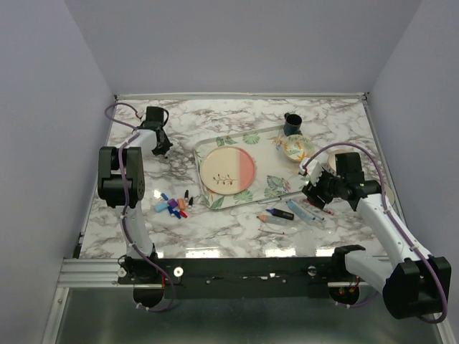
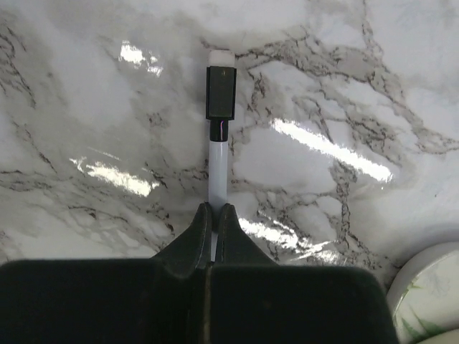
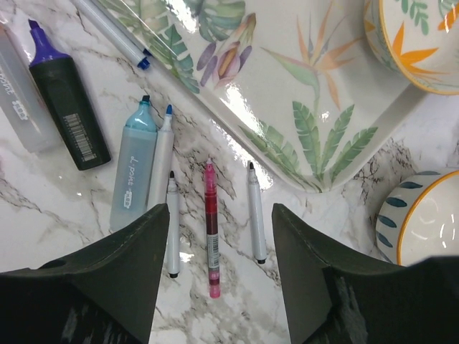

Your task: Open the pen caps

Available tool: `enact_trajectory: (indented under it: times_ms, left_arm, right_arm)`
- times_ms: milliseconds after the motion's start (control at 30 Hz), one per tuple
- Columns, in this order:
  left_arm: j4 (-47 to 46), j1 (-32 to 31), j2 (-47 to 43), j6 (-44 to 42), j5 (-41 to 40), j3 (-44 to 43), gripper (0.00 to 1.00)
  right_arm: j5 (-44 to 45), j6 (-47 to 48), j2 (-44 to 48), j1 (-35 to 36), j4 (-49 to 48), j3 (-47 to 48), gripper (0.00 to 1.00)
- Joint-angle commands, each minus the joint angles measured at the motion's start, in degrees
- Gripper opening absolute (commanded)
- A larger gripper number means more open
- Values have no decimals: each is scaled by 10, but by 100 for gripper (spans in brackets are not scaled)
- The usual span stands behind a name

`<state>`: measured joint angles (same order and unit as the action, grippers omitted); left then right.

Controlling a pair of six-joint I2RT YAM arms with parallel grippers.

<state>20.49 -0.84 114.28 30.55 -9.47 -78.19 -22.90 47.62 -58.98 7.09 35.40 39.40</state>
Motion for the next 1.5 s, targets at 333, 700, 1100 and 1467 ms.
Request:
enact_trajectory:
  times_ms: [333,700,1100,1467]
  left_arm:
    - [-361,-26,-341,137,396,337,0]
    - [-699,-279,-397,225,361,472,0]
    - [-847,-415,-308,249,182,473,0]
    - [-856,-456,-252,256,171,440,0]
  right_arm:
    - [-312,-97,41,-2,-23,112,84]
    - [-525,-465,-166,53,-226,174,70]
    - [-364,-884,-148,59,-577,11,68]
    - [-350,-909,-160,64,-643,-15,38]
